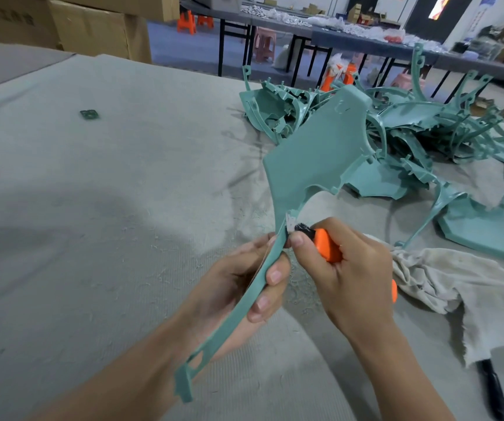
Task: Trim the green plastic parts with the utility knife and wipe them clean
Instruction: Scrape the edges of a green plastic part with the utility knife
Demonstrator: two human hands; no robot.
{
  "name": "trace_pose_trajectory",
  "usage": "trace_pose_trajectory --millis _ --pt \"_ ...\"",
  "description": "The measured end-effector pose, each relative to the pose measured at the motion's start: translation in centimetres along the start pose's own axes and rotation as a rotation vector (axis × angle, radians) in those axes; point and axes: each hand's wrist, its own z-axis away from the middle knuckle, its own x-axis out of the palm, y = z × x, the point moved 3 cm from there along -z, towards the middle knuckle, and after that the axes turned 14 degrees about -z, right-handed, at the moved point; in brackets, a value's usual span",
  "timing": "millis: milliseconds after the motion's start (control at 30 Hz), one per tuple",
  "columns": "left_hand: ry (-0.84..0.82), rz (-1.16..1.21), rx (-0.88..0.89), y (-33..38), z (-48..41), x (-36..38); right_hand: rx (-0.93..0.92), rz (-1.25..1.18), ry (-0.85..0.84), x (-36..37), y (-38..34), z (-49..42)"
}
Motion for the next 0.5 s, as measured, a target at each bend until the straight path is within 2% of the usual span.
trace_pose_trajectory --millis 33,167,500 --pt "0.011 0.033 -0.004 -0.13 0.07 -0.13 -0.006 -0.001 -0.006 -0.06 -0.01 -0.04" --pt "-0.136 0.269 0.015 0.32 0.15 0.42 0.0 -0.001 -0.013 -0.24 -0.01 -0.12" --pt "-0.087 0.187 0.036 0.15 0.16 0.18 0.047 0.058 -0.014 -0.18 -0.14 -0.21"
